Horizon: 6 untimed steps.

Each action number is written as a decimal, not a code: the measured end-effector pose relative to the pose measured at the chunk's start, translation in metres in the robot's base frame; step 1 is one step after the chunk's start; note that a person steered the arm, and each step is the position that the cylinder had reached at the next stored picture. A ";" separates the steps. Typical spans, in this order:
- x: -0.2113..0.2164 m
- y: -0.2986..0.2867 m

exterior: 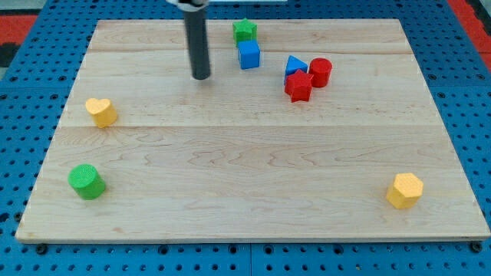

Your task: Move the blue cube close to the triangle

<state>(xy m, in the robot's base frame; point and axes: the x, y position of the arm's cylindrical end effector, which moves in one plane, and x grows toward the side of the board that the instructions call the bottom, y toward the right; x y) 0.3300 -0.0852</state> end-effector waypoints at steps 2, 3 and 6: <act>-0.076 0.088; -0.074 0.119; -0.041 0.072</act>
